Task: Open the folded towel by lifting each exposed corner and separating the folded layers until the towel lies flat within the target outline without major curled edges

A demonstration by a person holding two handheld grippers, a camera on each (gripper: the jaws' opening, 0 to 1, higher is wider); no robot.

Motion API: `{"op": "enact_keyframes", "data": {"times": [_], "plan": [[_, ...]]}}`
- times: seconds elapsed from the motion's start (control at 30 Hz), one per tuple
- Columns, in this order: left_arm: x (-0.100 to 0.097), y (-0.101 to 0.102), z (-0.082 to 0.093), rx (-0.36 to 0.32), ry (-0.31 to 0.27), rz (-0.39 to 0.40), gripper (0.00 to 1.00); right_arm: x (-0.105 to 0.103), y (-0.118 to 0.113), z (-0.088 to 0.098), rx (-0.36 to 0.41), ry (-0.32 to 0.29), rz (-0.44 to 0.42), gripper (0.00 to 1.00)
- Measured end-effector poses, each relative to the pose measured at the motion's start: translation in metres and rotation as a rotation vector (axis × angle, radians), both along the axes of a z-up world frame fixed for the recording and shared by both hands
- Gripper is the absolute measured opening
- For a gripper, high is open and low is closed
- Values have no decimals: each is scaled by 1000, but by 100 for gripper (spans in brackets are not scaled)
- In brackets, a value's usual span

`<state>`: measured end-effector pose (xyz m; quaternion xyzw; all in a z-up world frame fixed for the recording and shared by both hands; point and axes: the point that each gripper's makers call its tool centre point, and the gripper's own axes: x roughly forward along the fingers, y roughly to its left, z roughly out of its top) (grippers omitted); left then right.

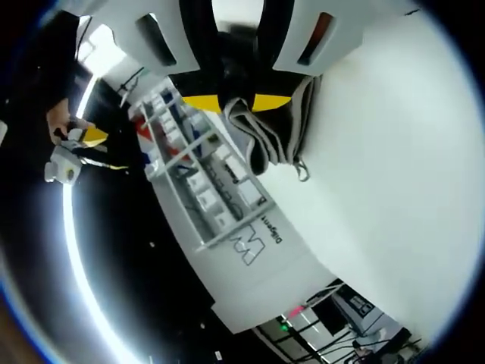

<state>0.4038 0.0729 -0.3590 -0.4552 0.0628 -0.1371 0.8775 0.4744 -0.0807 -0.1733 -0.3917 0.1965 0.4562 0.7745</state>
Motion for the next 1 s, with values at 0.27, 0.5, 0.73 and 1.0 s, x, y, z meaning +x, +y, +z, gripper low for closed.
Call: {"op": "enact_keyframes", "data": {"times": [0.27, 0.5, 0.73, 1.0], "plan": [[-1, -1, 1, -13, -5, -12, 12, 2, 6, 9, -27, 9, 46, 76], [-4, -3, 3, -15, -16, -23, 12, 6, 12, 7, -91, 22, 94, 76], [-3, -3, 3, 9, -32, -24, 12, 16, 27, 16, -145, 23, 143, 75], [-2, -3, 3, 11, -35, -32, 12, 32, 40, 8, -188, 65, 196, 70]]}}
